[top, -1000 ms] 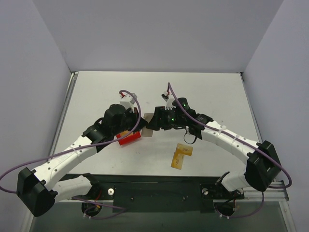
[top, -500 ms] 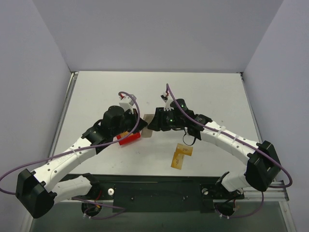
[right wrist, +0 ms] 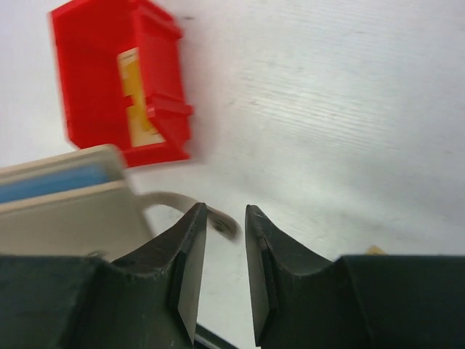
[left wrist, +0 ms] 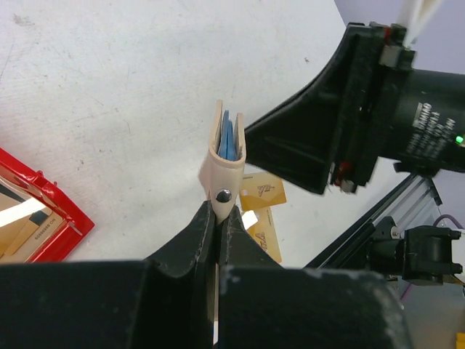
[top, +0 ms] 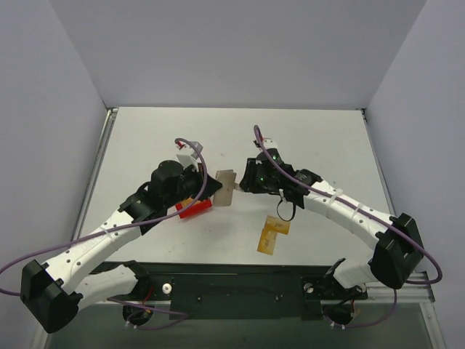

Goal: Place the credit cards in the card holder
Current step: Open the card holder at the center of the board, then place the card holder at the center of the board.

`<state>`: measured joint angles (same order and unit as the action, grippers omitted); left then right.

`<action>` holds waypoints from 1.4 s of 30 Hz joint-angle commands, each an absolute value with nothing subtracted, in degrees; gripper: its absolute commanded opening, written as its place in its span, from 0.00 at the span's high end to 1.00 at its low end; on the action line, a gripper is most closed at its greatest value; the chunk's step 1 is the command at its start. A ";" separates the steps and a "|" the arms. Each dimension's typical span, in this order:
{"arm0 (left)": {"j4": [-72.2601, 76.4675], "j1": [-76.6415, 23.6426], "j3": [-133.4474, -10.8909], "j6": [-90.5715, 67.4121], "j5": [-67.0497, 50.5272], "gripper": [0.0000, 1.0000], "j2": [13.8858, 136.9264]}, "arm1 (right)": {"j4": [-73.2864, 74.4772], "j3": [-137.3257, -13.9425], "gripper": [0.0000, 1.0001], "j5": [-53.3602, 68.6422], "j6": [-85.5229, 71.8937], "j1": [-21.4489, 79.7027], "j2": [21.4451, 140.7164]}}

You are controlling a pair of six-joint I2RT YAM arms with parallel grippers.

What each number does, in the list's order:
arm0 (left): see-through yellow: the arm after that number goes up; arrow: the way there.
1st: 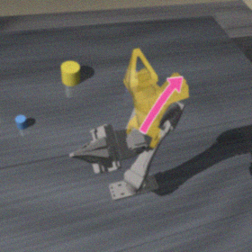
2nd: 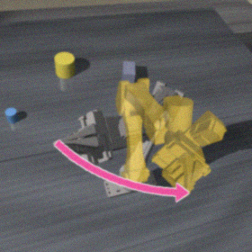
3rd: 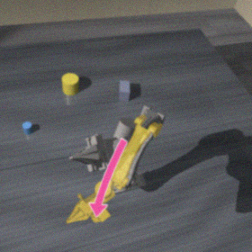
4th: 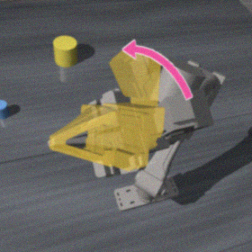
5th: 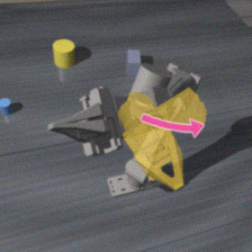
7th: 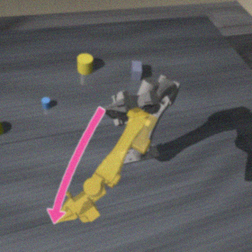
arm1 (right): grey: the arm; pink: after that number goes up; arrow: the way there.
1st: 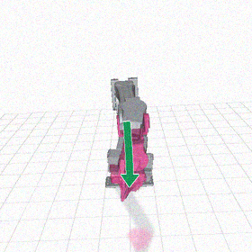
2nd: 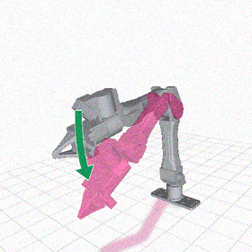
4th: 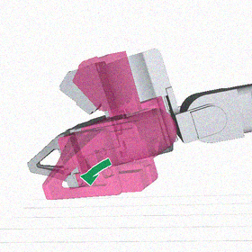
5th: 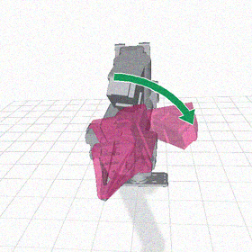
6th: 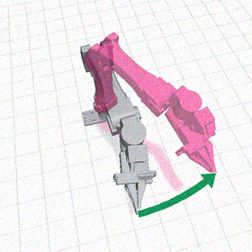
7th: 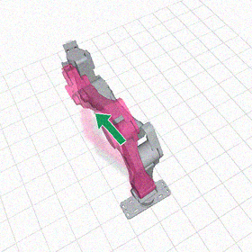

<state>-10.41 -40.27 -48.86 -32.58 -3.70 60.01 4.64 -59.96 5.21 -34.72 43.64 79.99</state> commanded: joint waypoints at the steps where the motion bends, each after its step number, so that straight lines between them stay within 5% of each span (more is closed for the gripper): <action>1: -8.61 -40.61 -50.27 -32.61 -3.43 1.00 57.04 | 13.44 -61.52 0.76 -9.30 -32.70 42.45 78.58; 8: -11.77 -40.69 -50.63 -32.17 -0.53 1.00 57.74 | 5.29 -54.42 0.74 -7.74 -30.06 42.28 69.71; 16: -11.16 -40.43 -50.27 -32.69 0.18 1.00 58.45 | -6.41 -50.18 0.49 13.68 -29.26 39.29 65.21; 21: -10.20 -40.43 -50.18 -33.13 0.00 1.00 58.62 | -10.63 -50.10 0.46 20.65 -31.37 39.20 69.07; 38: -9.49 -40.43 -49.57 -33.57 -1.49 1.00 58.01 | -9.67 -51.77 0.62 21.53 -33.75 39.29 76.46; 42: -8.97 -40.52 -49.22 -33.92 -1.58 1.00 58.10 | -9.67 -51.94 0.75 21.53 -34.19 39.38 76.99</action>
